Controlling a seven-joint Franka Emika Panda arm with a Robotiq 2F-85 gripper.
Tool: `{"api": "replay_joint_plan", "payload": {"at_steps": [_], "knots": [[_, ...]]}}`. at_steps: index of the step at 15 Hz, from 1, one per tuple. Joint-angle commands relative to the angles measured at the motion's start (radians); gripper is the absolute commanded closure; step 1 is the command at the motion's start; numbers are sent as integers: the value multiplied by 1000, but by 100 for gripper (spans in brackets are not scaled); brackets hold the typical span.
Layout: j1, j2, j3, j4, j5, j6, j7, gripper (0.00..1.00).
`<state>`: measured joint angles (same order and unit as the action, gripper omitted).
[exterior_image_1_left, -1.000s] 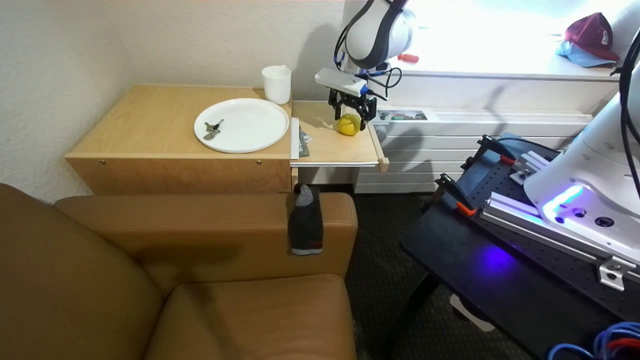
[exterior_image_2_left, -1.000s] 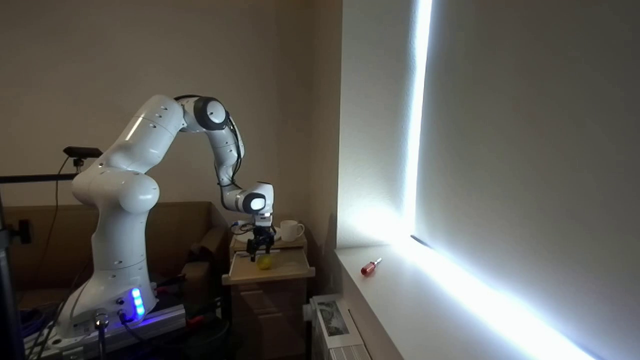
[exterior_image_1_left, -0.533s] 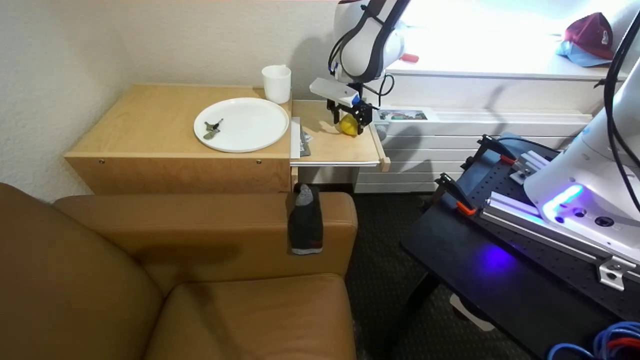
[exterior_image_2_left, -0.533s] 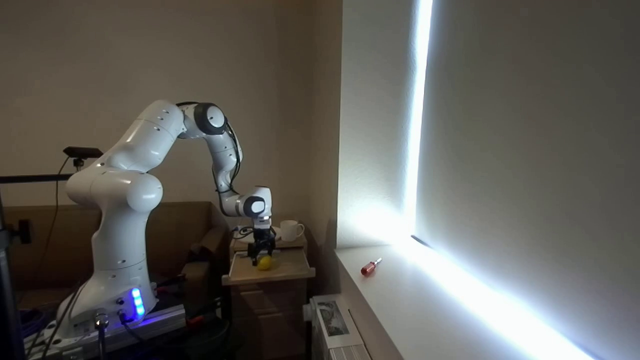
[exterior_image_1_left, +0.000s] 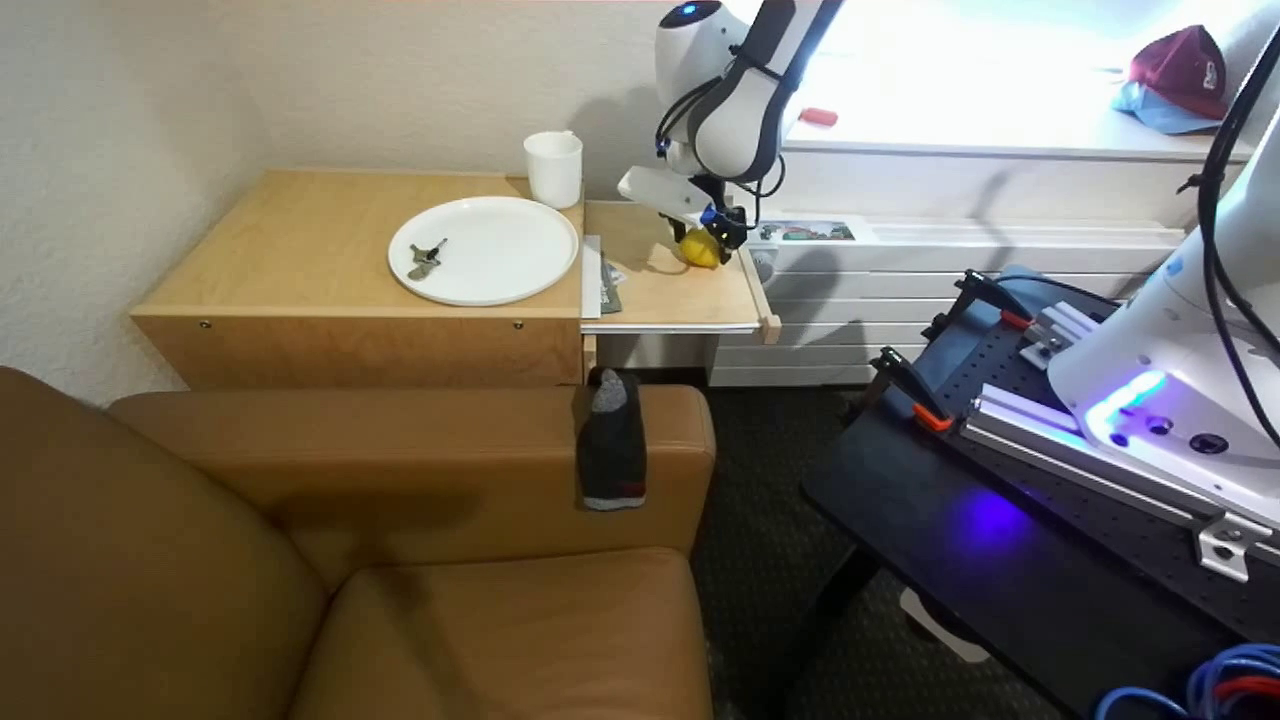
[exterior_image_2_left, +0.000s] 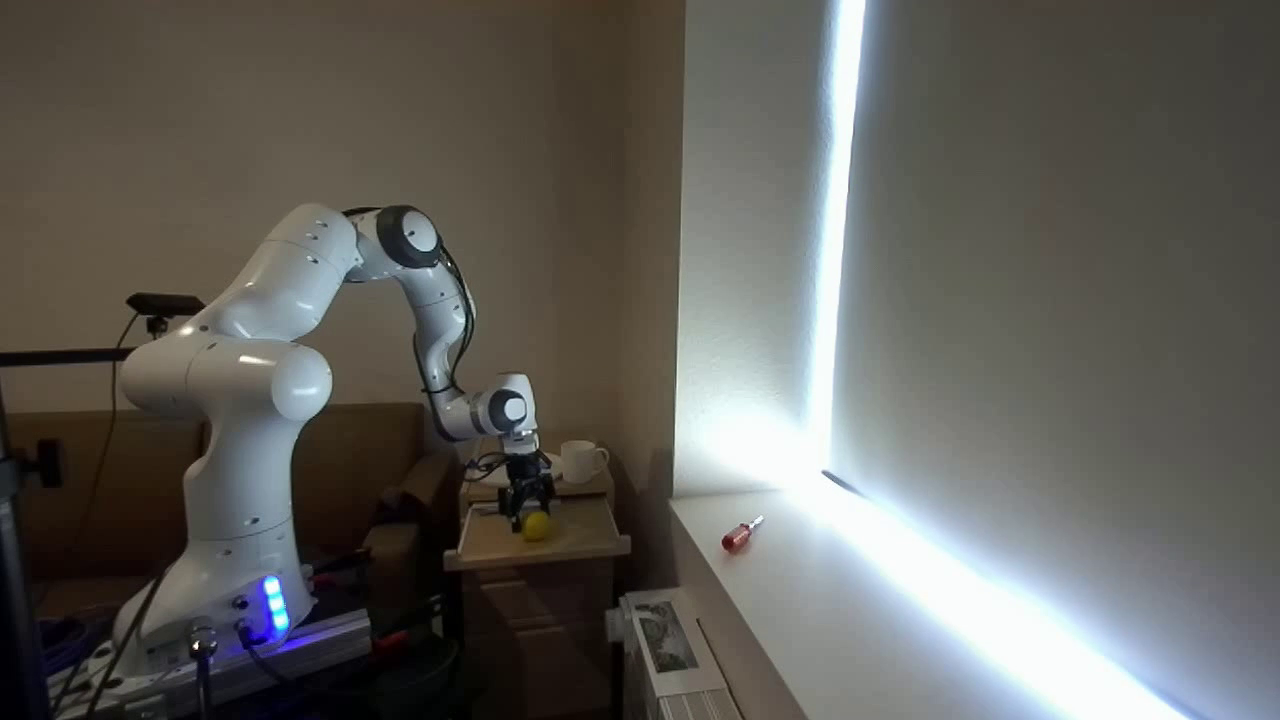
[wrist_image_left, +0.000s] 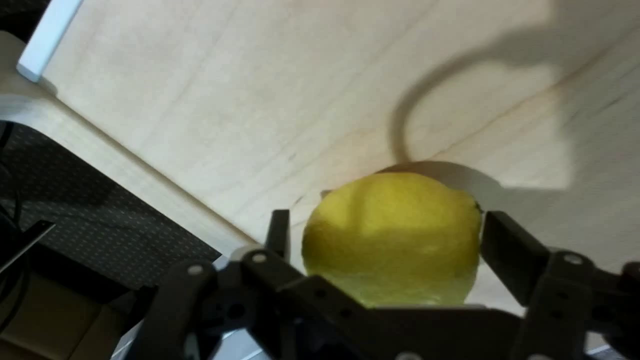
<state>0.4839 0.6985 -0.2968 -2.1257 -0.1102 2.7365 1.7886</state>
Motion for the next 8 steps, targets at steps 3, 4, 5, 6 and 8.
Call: {"api": "replay_joint_plan", "payload": {"at_steps": [3,4,5,6,8], "knots": [[-3,3,-8,-7,-40,17,30,45],[-8,-1,-2,-8,-41,15,22,46],[-21,-12,14,-12,-35,8,6,47],[-41,-37,40,-25,-26,8,-25,47],[-56,-89,69,-53,-26,18,-74,47]]}}
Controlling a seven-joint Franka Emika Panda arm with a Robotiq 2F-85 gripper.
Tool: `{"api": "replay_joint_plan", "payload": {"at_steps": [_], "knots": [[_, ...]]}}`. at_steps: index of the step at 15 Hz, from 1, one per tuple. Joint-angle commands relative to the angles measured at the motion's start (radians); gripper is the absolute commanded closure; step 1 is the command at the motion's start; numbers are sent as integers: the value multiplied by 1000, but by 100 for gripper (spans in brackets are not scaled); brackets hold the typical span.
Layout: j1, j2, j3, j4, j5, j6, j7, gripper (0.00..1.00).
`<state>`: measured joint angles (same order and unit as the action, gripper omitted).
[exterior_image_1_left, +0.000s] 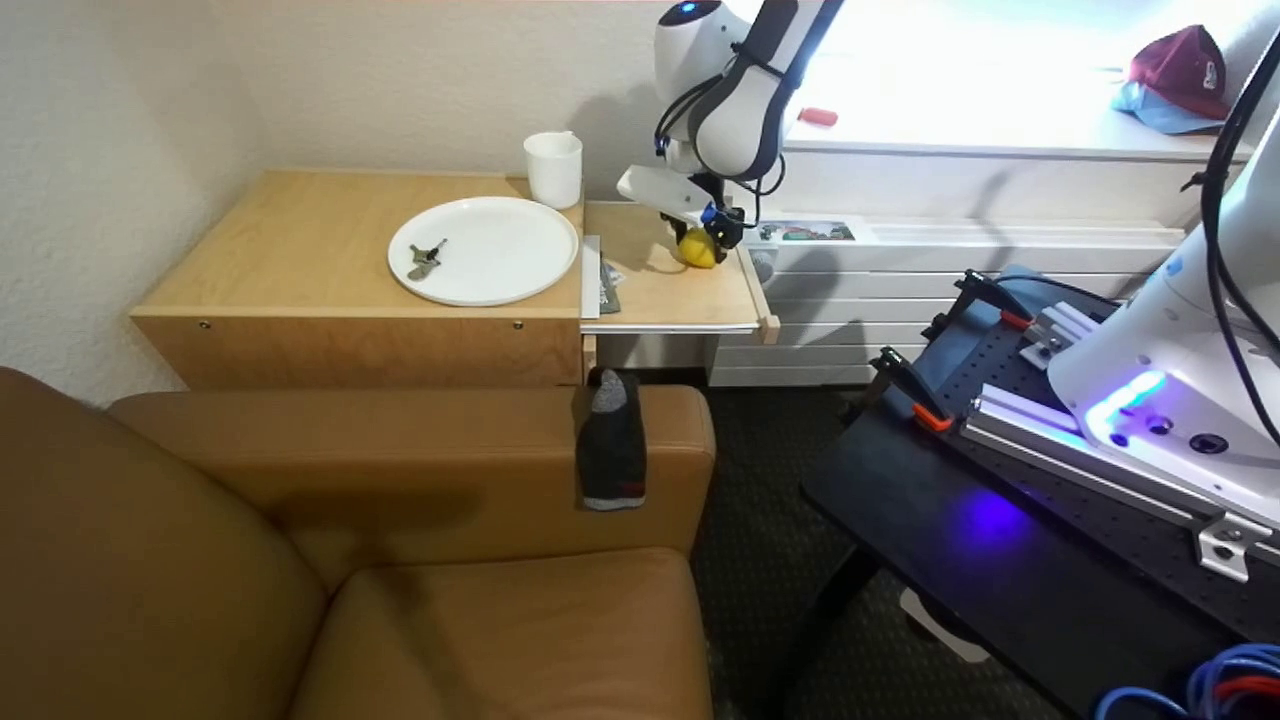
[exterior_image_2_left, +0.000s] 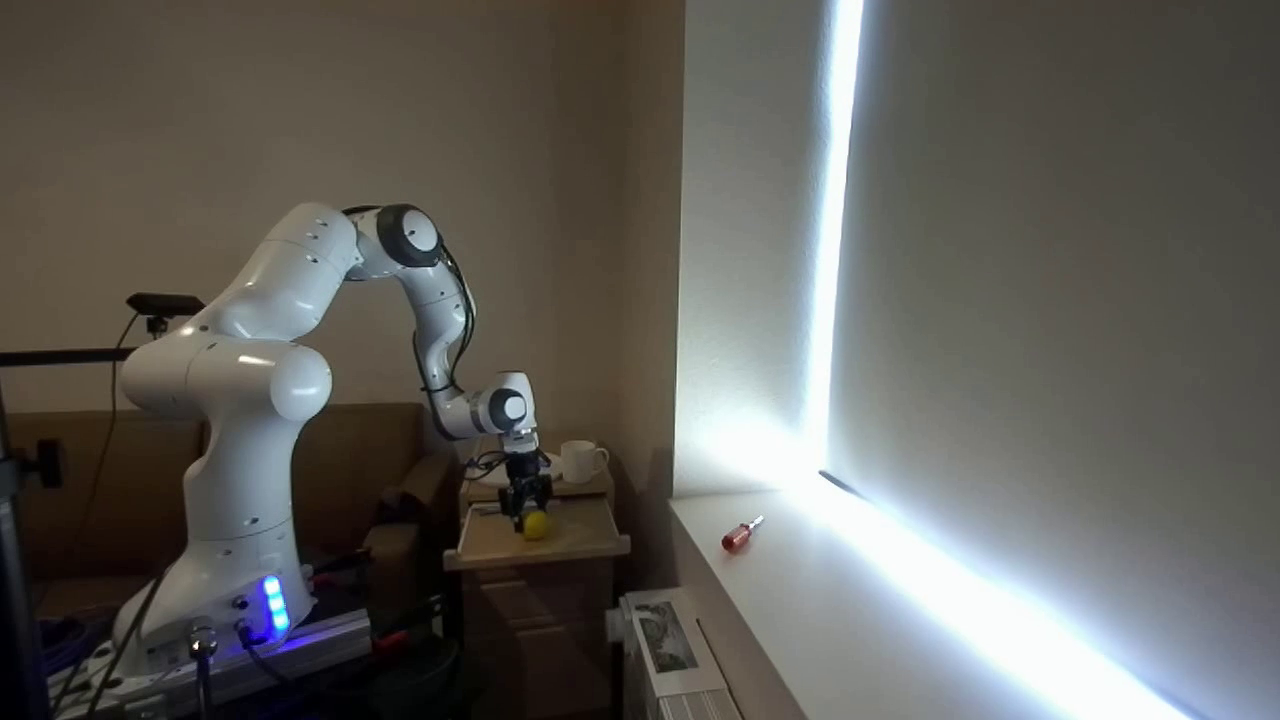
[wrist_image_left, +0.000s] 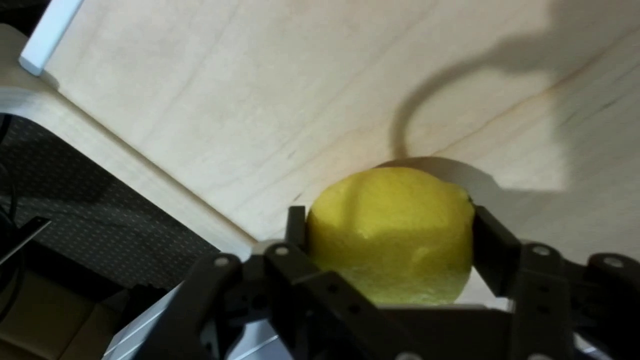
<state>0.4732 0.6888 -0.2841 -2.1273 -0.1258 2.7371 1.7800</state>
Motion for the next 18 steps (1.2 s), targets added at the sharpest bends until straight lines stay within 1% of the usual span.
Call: {"api": "replay_joint_plan", "payload": {"at_steps": [1,3,5,6,8,10,11,12,14,15,17,18], "knots": [[-39,-115,64,-70,-23,18,-91,47],[-37,-191,87,-101,-38,19,-155,47],[-8,-275,95,-125,-76,21,-184,47],[16,-316,100,-121,-101,17,-165,47],[21,-379,151,-106,-102,8,-132,47],[-15,-443,233,-124,-77,12,-189,47],[-19,-370,213,-68,-103,-1,-134,47],[-21,-393,236,-70,-103,-6,-128,22],[-24,-390,238,-71,-102,-7,-124,22],[-28,-381,235,-71,-102,-7,-125,47],[-8,-301,218,-9,-134,-31,-87,47],[3,-259,222,33,-137,-13,-64,47]]}}
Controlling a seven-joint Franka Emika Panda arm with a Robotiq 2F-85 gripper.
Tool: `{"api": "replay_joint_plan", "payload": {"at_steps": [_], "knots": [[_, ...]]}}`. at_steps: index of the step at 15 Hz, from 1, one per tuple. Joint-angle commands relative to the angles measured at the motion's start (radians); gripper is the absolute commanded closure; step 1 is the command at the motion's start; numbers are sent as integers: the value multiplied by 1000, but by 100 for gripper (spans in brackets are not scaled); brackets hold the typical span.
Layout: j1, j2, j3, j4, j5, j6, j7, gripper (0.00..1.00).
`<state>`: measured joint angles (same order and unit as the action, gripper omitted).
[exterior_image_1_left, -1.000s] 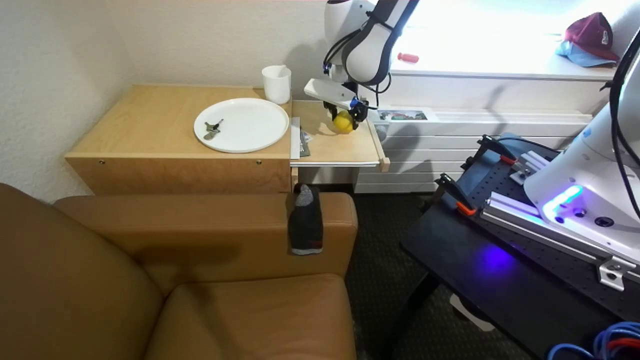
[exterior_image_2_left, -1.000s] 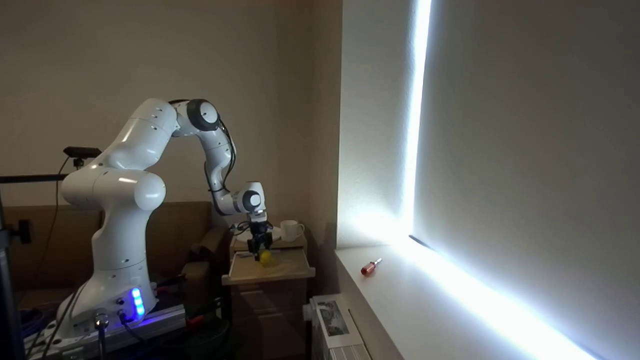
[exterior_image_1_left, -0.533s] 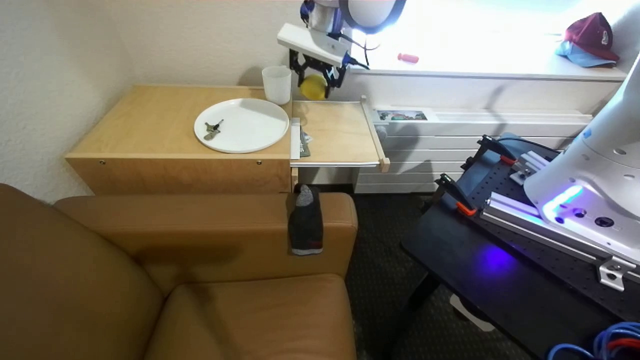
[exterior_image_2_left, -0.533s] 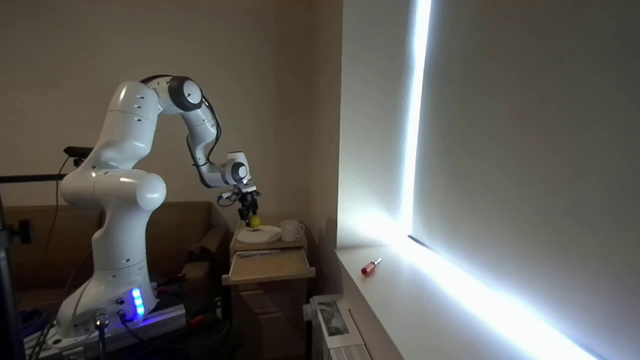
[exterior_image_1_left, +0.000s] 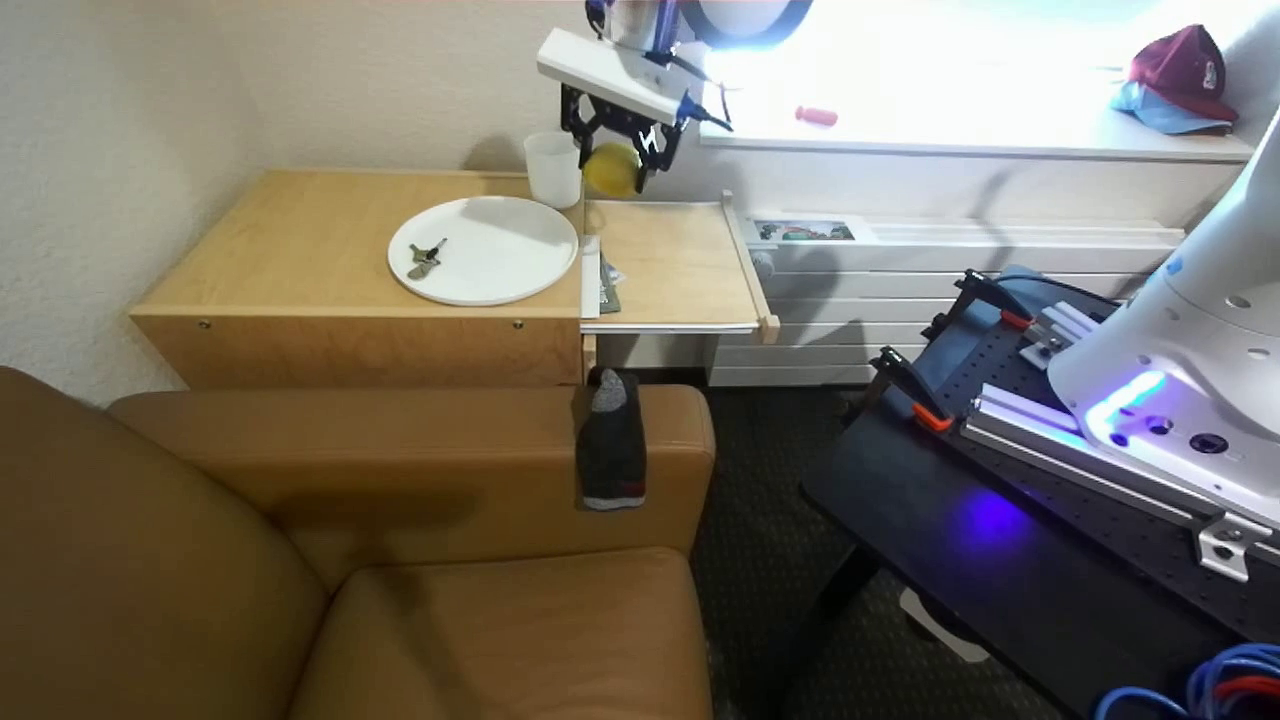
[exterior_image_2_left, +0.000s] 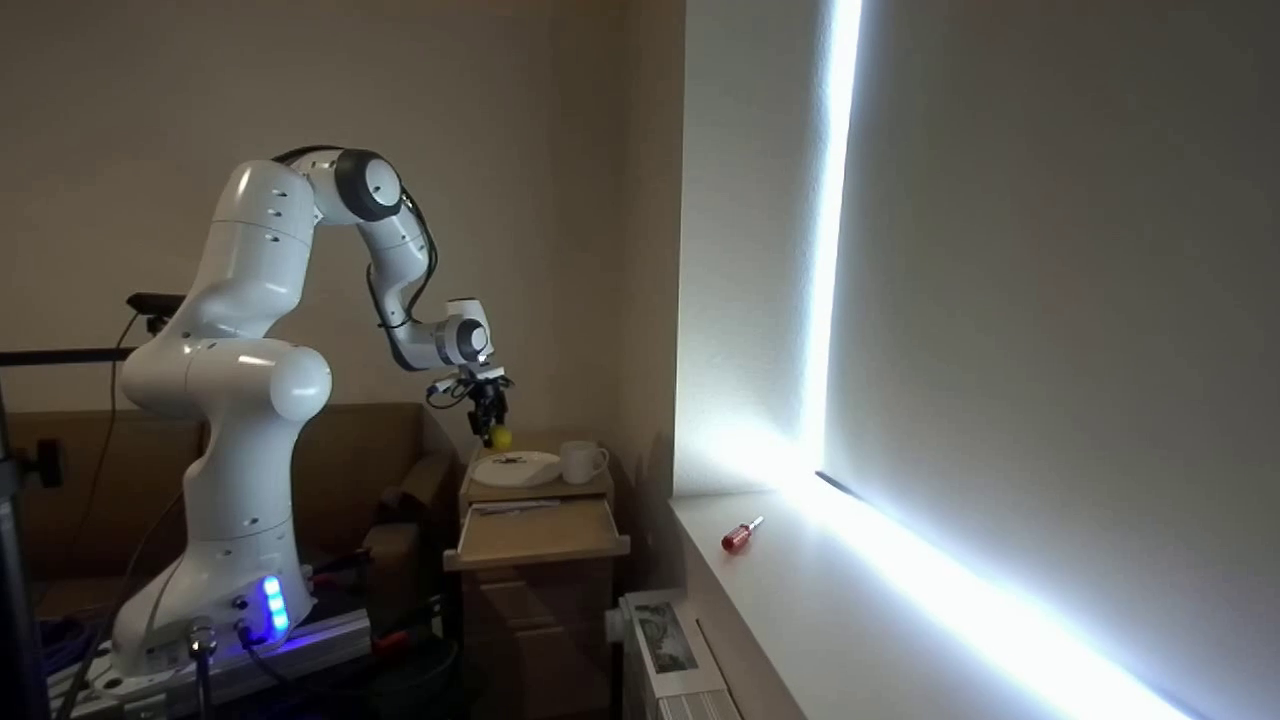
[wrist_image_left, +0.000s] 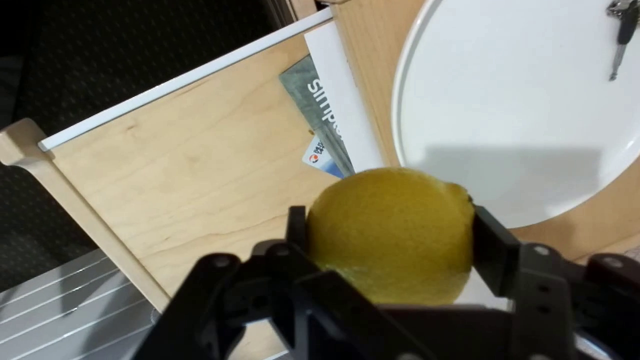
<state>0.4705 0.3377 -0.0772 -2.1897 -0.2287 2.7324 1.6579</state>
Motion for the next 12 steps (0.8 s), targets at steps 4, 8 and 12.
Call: {"api": "replay_joint_plan", "payload": {"at_steps": [4,8,12], "knots": [[64,218,12,273,-20,-1,183,47],[119,329,-13,459,11,-60,323,47],[101,322,22,447,39,-67,297,22]]}}
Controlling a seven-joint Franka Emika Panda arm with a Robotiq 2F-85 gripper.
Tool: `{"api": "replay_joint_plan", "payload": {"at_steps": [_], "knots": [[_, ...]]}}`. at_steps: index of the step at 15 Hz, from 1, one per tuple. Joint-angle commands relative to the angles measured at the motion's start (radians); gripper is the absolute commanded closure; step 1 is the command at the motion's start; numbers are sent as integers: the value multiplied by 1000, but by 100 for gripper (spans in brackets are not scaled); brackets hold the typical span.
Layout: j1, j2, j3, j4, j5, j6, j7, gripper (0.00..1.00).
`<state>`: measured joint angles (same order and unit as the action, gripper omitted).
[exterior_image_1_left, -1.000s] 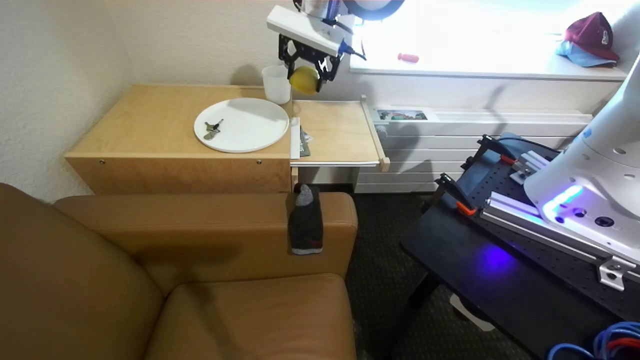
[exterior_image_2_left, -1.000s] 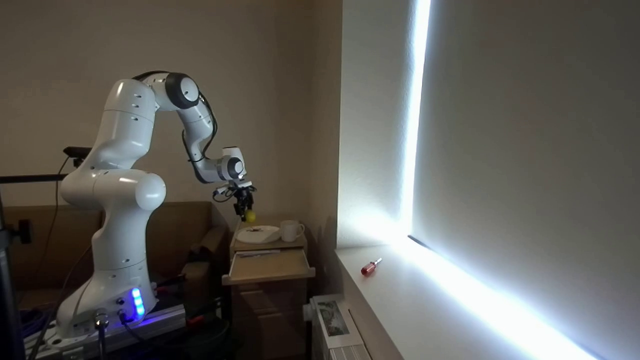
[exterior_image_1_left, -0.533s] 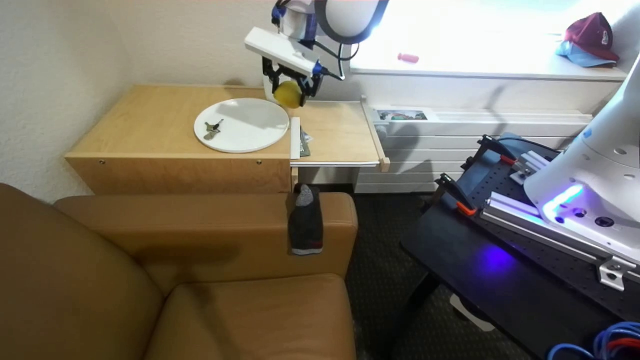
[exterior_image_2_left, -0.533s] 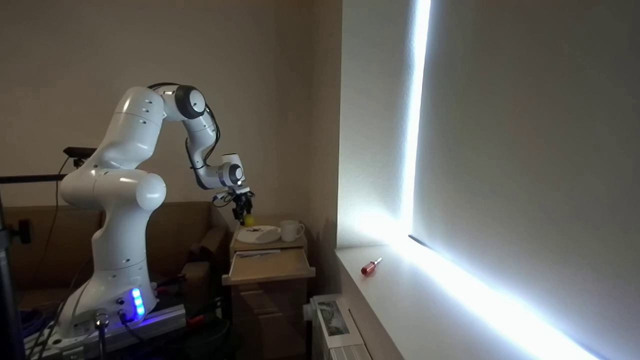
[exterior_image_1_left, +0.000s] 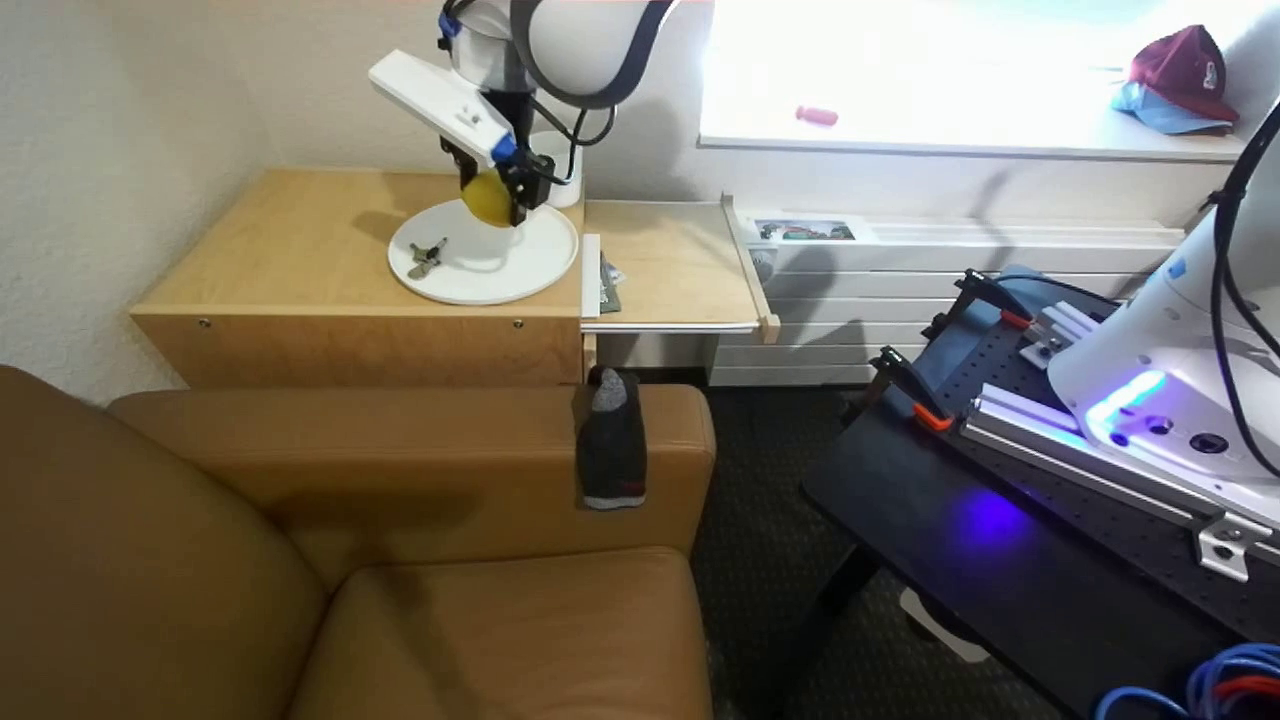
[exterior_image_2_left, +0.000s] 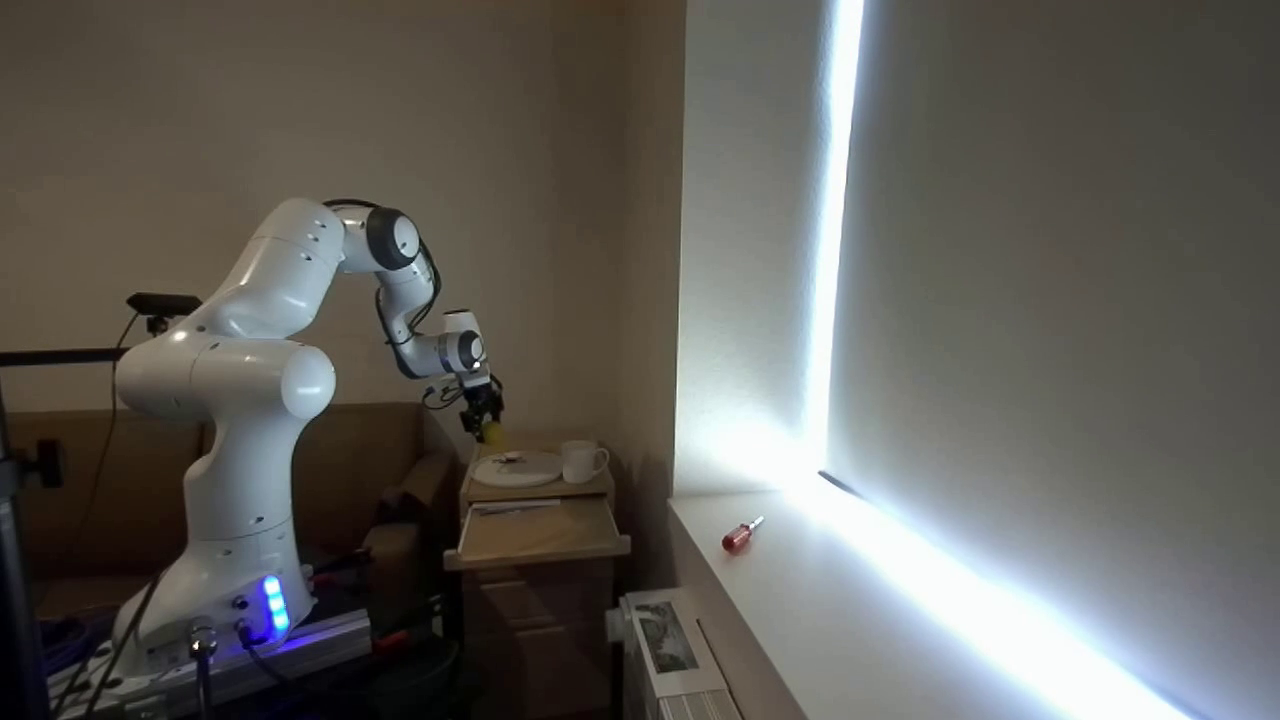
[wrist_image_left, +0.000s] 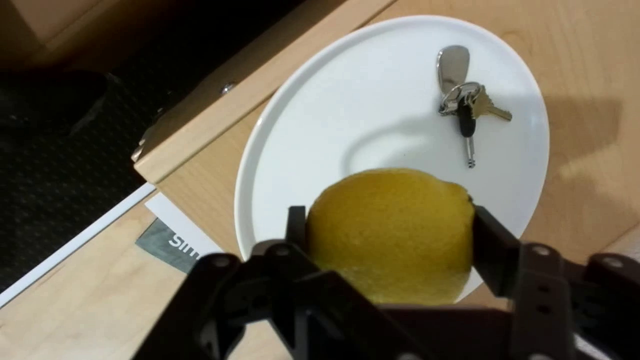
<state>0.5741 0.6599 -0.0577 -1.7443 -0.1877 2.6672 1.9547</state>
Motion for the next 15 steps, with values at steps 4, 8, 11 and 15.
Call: {"api": "replay_joint_plan", "payload": {"at_steps": [4,8,11,15], "knots": [[-3,77,-11,81,49,-2,113,47],[8,166,-46,176,85,27,277,47],[27,226,-91,244,74,11,405,47],[6,285,-84,309,85,-36,487,47]]}}
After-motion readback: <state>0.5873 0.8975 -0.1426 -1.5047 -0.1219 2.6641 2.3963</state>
